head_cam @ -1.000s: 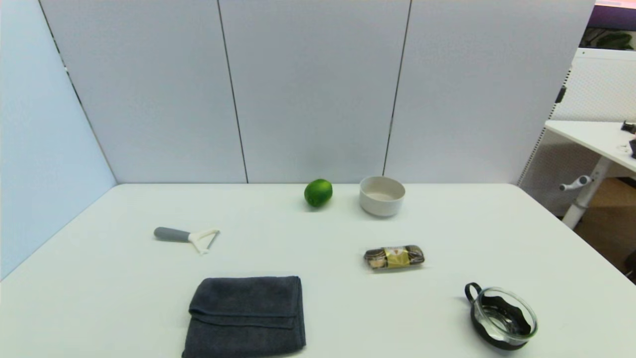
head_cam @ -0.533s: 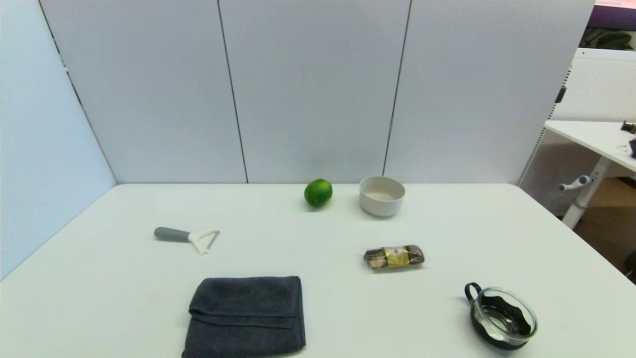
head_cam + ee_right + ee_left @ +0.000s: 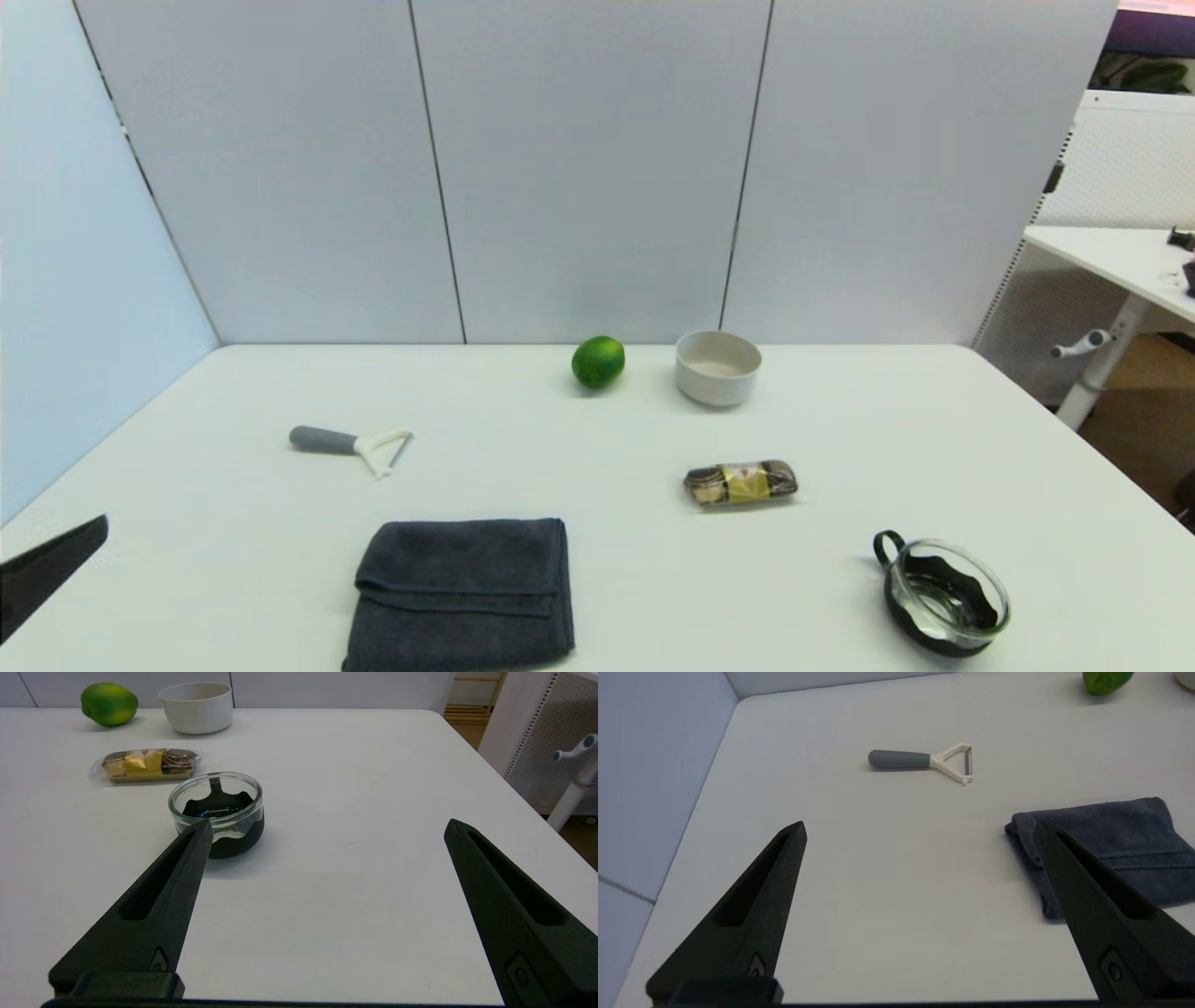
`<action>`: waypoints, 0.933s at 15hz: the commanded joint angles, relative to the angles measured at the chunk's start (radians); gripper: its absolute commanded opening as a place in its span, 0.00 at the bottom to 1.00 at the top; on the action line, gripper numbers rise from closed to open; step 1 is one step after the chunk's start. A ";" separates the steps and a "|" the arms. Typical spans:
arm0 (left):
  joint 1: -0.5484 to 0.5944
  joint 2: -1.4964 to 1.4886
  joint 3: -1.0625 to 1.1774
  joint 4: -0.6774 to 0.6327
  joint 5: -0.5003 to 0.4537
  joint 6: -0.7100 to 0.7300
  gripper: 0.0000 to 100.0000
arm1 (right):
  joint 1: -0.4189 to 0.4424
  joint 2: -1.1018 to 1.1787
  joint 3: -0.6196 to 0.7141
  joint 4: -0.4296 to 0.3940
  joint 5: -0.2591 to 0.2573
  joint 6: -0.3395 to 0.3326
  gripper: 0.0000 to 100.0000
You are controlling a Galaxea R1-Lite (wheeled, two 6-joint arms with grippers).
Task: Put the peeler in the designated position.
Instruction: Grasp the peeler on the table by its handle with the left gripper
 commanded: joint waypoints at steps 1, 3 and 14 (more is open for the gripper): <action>-0.039 0.539 -0.346 0.048 -0.002 0.011 1.00 | 0.000 0.000 0.000 0.000 0.000 0.000 1.00; -0.043 0.707 -0.402 -0.004 -0.004 -0.011 1.00 | 0.000 0.000 0.000 0.000 0.000 0.000 1.00; -0.155 1.099 -0.564 -0.056 0.495 -0.569 1.00 | 0.000 0.000 0.000 0.000 0.000 0.000 1.00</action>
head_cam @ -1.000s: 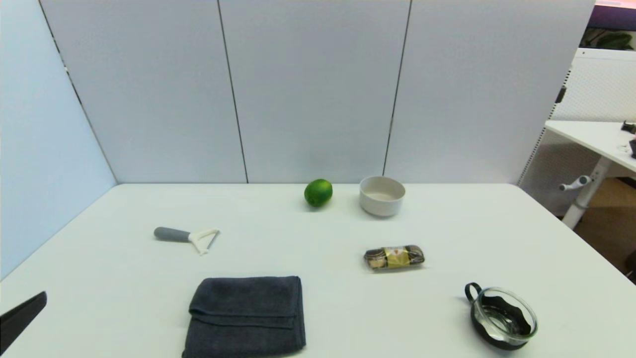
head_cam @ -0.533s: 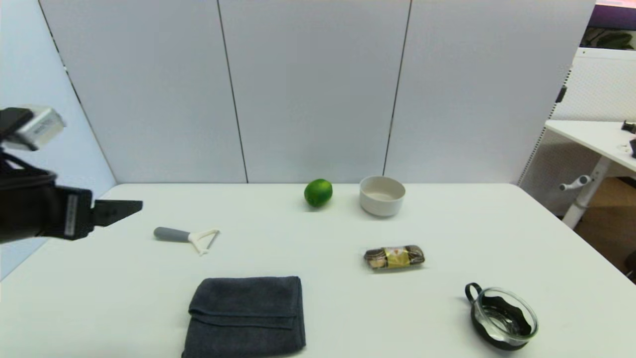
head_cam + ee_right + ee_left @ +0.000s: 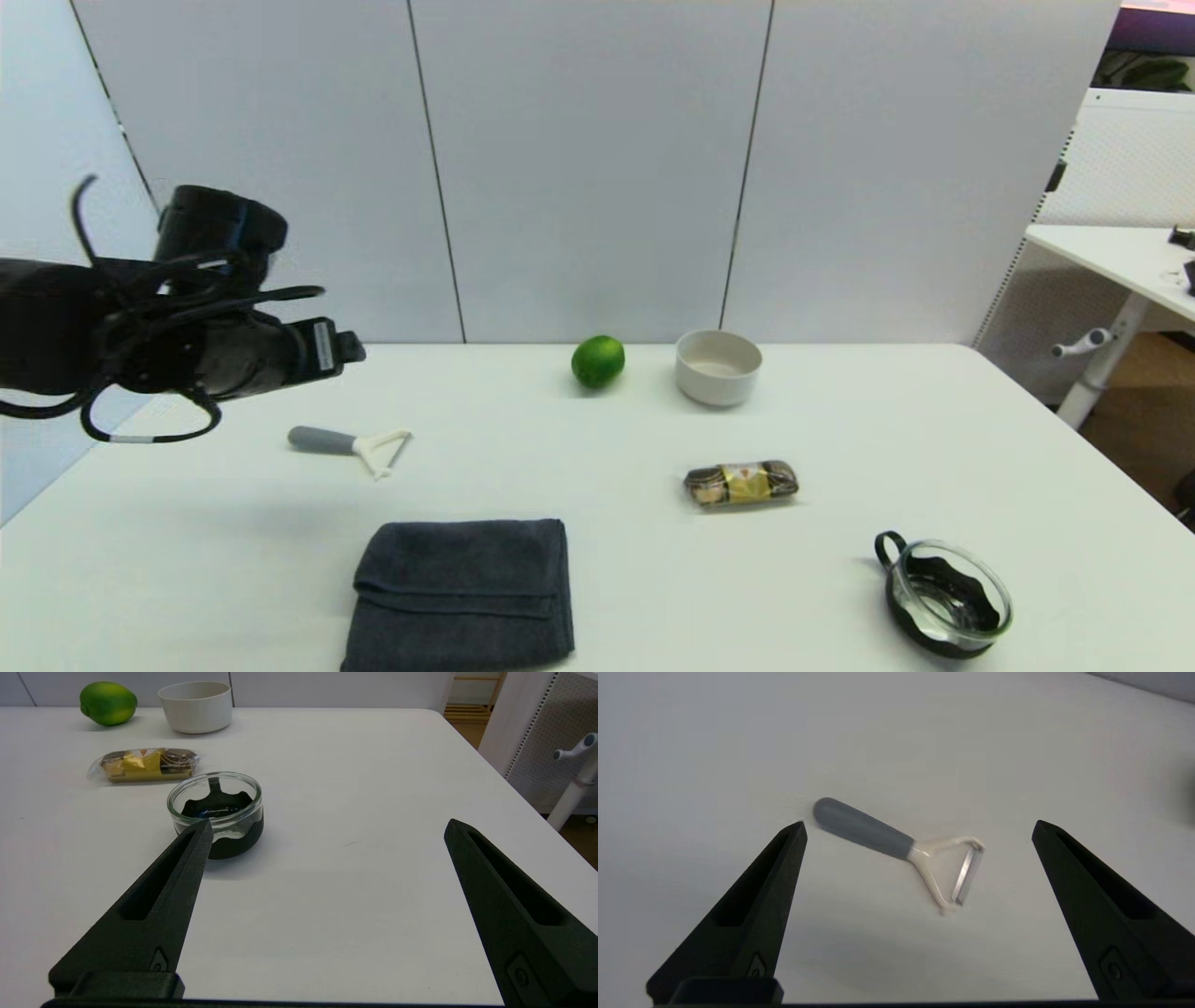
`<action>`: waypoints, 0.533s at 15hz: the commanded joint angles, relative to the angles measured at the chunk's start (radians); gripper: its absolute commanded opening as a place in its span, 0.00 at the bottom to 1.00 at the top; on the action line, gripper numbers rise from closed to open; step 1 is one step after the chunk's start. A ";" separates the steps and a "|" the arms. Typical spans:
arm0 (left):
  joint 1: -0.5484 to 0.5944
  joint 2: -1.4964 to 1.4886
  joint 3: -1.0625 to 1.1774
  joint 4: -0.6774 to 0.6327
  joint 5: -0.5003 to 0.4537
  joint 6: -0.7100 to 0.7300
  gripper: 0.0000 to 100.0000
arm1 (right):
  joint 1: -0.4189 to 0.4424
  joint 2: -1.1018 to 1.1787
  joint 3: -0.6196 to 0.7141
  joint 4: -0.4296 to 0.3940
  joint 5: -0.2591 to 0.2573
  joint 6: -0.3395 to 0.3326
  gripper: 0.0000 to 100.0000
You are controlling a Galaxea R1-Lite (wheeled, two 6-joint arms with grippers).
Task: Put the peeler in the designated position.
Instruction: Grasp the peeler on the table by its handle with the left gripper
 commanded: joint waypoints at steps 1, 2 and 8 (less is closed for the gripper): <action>-0.026 0.135 -0.063 0.057 0.265 -0.163 1.00 | 0.000 0.000 0.000 -0.001 0.000 0.000 1.00; -0.026 0.149 -0.088 0.100 0.298 -0.195 1.00 | 0.000 0.000 0.000 -0.001 0.000 0.000 1.00; -0.026 0.252 -0.260 0.431 0.294 -0.367 1.00 | 0.000 0.000 0.000 -0.001 0.000 0.000 1.00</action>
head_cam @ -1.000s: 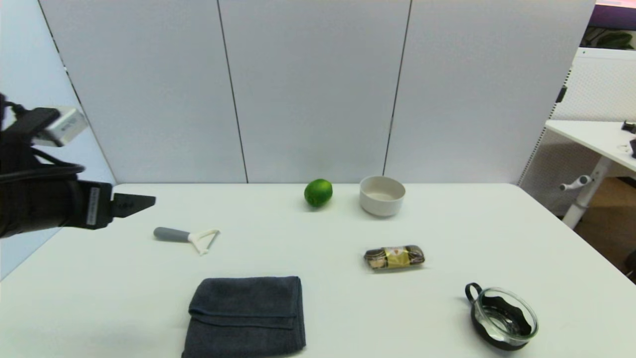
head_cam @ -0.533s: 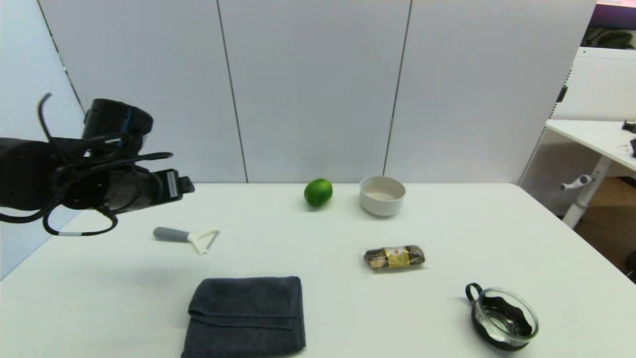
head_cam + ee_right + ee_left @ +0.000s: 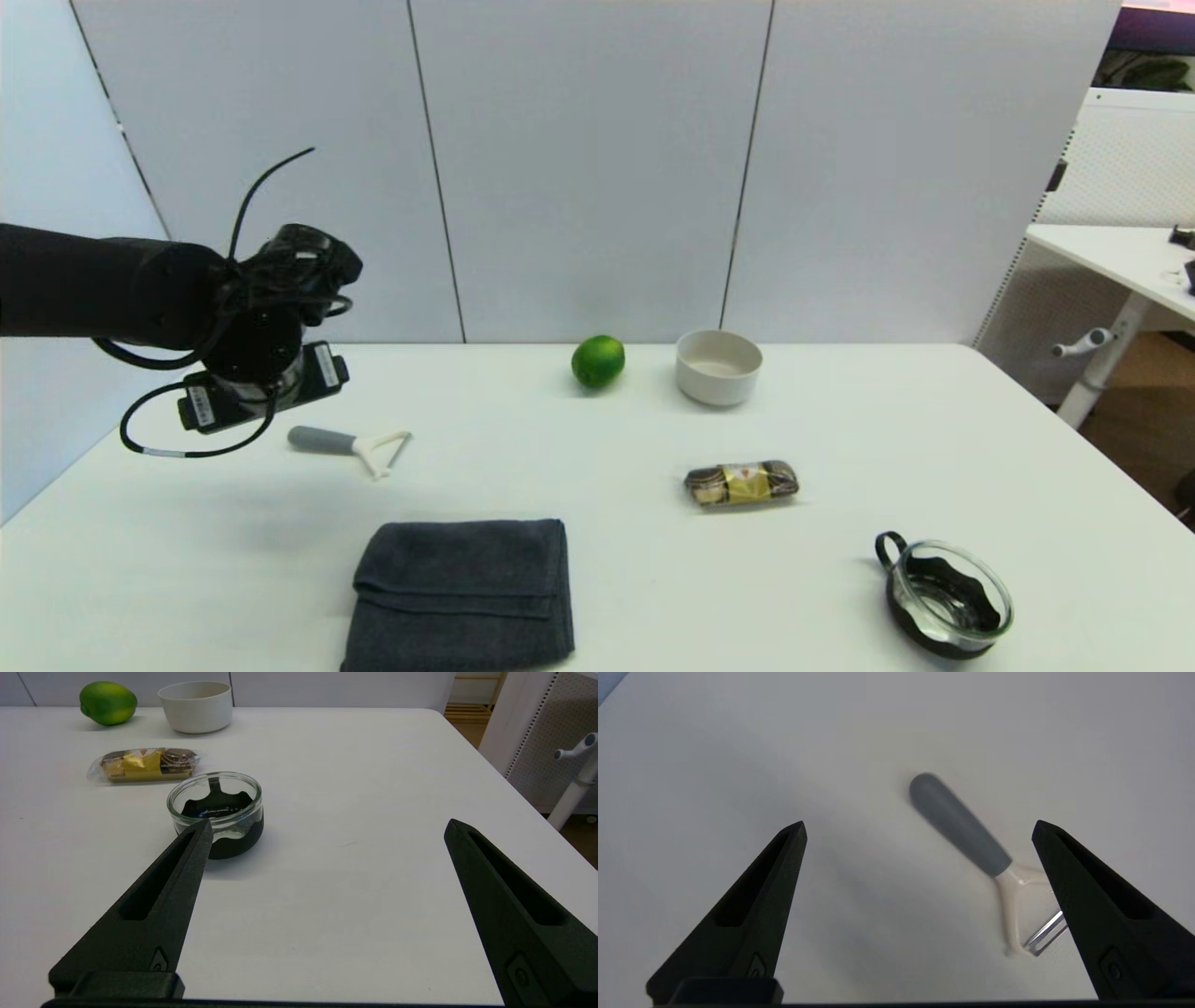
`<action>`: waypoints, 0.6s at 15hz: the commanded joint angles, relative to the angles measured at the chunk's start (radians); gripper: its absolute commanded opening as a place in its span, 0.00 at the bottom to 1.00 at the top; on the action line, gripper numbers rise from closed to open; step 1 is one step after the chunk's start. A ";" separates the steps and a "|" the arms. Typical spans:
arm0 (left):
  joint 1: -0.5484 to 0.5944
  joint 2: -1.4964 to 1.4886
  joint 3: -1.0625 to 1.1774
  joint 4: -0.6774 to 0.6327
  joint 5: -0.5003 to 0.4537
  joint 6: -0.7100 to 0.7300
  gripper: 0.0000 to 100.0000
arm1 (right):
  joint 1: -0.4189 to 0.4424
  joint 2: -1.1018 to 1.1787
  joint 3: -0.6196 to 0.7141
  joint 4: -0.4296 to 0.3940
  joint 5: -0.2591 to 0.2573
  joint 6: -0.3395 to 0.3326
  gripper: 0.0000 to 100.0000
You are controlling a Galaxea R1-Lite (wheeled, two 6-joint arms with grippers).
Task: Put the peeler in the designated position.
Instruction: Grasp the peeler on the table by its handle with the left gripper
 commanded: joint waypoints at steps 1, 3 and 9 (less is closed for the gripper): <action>-0.001 0.086 -0.079 0.099 -0.009 -0.069 1.00 | 0.000 0.000 0.000 0.000 0.000 0.000 1.00; -0.001 0.109 -0.093 0.105 -0.009 -0.071 1.00 | 0.000 0.002 0.000 0.000 0.000 0.000 1.00; -0.012 0.183 -0.116 0.104 -0.002 -0.169 1.00 | 0.000 0.000 0.000 0.000 0.000 0.000 1.00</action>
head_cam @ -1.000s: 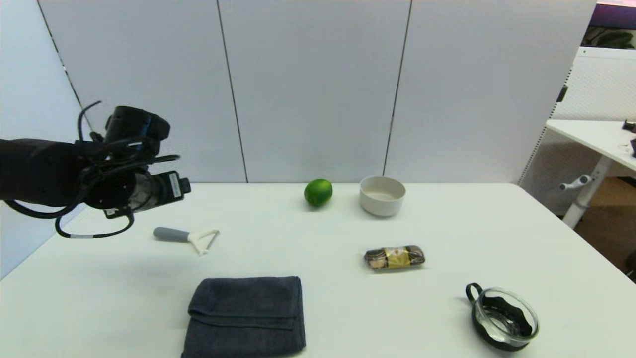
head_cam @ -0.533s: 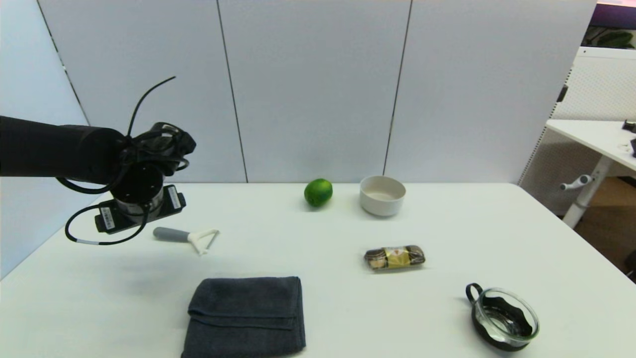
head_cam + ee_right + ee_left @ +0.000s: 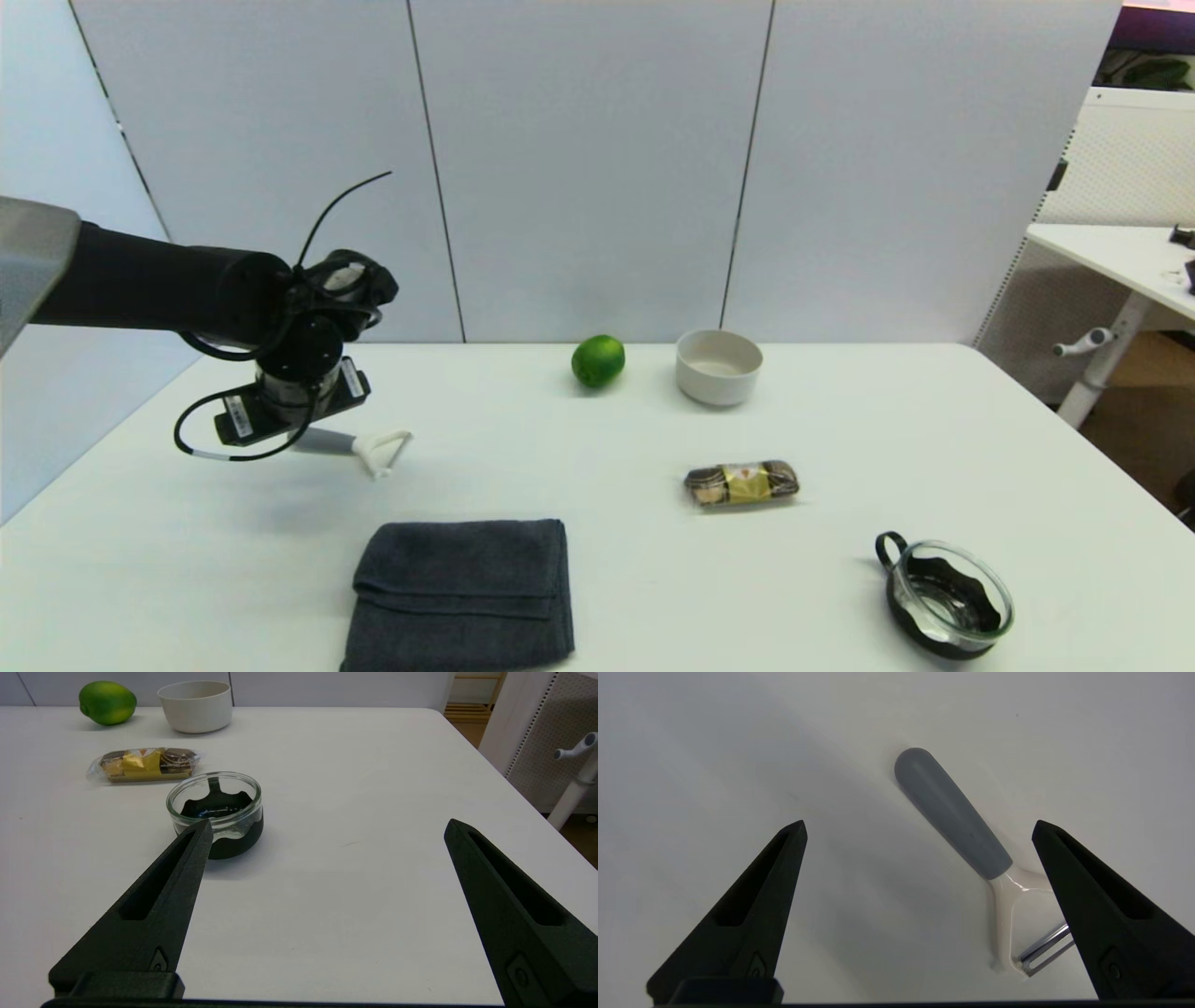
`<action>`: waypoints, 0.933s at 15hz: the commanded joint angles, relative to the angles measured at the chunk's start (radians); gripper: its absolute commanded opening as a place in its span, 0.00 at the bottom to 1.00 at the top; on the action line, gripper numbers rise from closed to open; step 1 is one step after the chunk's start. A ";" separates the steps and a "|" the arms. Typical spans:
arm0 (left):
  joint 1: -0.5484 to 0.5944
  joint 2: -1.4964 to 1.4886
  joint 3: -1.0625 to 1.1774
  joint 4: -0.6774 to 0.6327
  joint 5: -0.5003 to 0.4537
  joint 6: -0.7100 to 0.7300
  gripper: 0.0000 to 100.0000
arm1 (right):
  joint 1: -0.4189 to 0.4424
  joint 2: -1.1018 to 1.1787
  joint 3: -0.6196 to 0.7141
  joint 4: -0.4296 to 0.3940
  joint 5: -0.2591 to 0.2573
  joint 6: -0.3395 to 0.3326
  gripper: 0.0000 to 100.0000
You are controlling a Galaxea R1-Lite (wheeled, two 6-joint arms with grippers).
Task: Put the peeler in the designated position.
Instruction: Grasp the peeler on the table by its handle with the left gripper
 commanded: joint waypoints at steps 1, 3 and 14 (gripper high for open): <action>-0.005 0.060 -0.009 0.002 0.009 -0.058 1.00 | 0.000 0.002 0.000 -0.001 0.000 0.000 1.00; -0.005 0.073 -0.009 0.002 0.007 -0.069 1.00 | 0.000 0.002 0.000 -0.001 0.000 0.000 1.00; 0.001 0.115 -0.027 0.002 0.006 -0.104 1.00 | 0.000 0.002 0.000 -0.001 0.000 0.000 1.00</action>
